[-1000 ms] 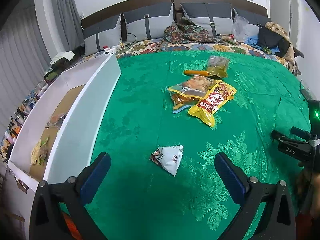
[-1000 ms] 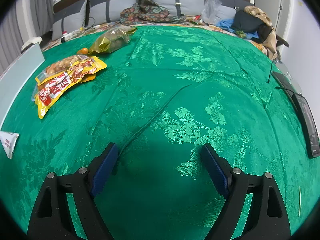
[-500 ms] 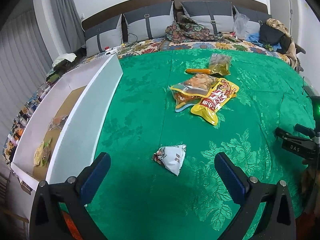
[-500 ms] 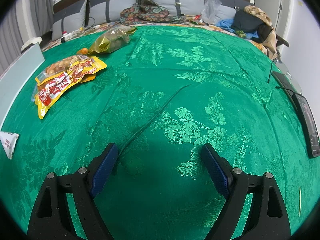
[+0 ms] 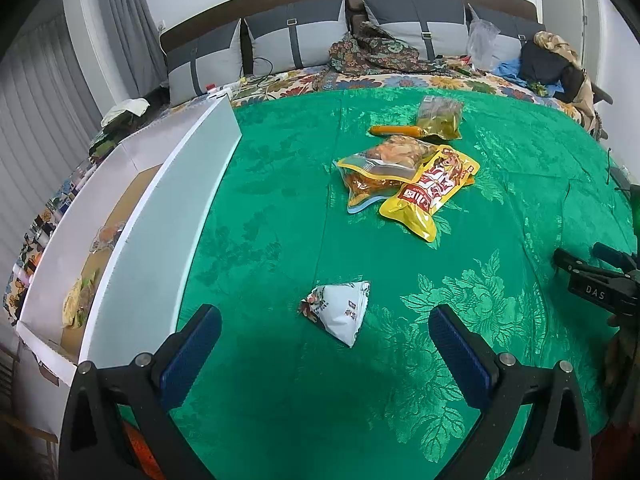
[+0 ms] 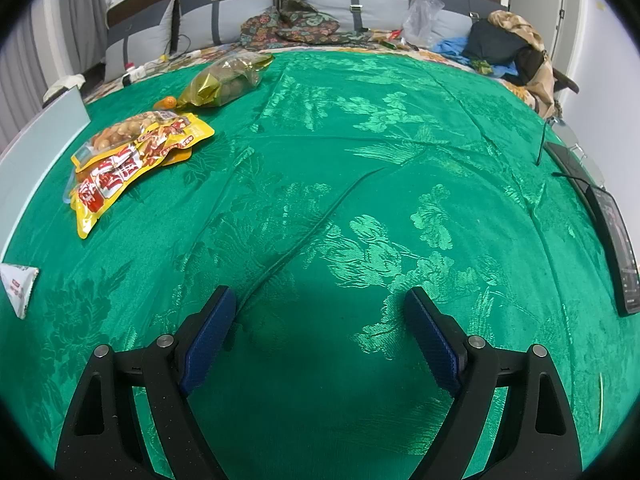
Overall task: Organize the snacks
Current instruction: 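Return both tools to the remaining snacks on the bedspread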
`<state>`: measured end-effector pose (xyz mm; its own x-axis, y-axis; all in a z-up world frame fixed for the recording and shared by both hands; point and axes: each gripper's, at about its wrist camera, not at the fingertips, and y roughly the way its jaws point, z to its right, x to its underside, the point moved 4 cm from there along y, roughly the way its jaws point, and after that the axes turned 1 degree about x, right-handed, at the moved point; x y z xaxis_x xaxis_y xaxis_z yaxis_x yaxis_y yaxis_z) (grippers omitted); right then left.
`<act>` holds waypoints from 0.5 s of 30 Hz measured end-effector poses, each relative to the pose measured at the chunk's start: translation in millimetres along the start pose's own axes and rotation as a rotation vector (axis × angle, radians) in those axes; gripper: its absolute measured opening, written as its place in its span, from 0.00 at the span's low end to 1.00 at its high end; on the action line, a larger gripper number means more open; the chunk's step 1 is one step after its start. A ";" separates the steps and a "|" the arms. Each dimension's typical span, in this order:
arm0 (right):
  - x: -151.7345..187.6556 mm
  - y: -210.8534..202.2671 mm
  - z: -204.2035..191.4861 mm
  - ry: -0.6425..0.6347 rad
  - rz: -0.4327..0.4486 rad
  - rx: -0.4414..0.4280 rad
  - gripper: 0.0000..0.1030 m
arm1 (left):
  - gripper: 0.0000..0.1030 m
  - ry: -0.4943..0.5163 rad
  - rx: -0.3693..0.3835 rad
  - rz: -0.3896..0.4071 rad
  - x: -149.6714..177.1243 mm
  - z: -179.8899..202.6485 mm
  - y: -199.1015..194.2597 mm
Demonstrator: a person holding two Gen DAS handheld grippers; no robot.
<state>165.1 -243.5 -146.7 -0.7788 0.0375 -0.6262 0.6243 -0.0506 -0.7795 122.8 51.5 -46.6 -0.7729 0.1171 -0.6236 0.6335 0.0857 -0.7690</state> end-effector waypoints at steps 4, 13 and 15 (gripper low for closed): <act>-0.1 0.0 0.0 0.000 0.000 0.000 0.86 | 0.99 0.014 0.003 -0.013 3.1 2.6 5.5; -0.2 0.0 -0.1 0.000 0.000 0.000 0.86 | 0.99 -0.261 0.378 -0.081 23.3 -40.6 39.6; -0.2 -0.2 0.0 0.001 0.000 0.000 0.86 | 0.99 -0.249 0.375 -0.081 23.7 -35.0 44.9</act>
<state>165.2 -243.4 -146.4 -0.7788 0.0382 -0.6261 0.6243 -0.0504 -0.7796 134.2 92.8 -91.0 -0.8339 -0.1208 -0.5386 0.5488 -0.2852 -0.7858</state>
